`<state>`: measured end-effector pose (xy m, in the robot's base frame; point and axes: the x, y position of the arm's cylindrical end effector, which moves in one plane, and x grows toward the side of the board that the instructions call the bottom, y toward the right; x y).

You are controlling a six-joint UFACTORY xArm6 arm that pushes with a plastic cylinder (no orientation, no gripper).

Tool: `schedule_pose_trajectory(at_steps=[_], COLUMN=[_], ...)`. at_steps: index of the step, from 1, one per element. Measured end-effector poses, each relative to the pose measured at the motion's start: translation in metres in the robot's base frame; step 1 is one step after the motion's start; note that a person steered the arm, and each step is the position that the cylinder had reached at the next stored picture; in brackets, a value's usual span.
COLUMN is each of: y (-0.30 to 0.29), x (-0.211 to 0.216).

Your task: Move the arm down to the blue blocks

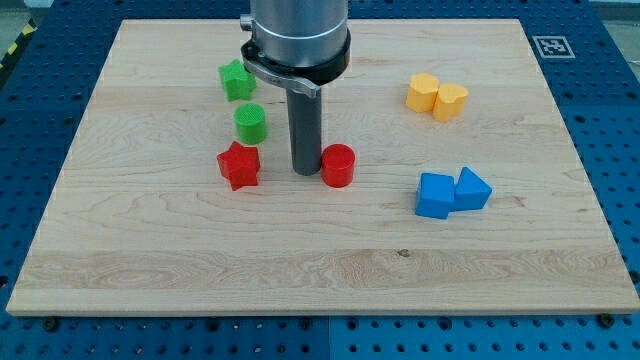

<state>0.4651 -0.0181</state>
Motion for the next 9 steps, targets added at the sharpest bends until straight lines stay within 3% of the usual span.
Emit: schedule_pose_trajectory(at_steps=[1,2,3,5,6,7,8,9], y=[-0.003,-0.005,0.035,0.189,0.251,0.259,0.254,0.254], x=[-0.006,-0.039,-0.046,-0.022,0.026,0.094,0.125,0.126])
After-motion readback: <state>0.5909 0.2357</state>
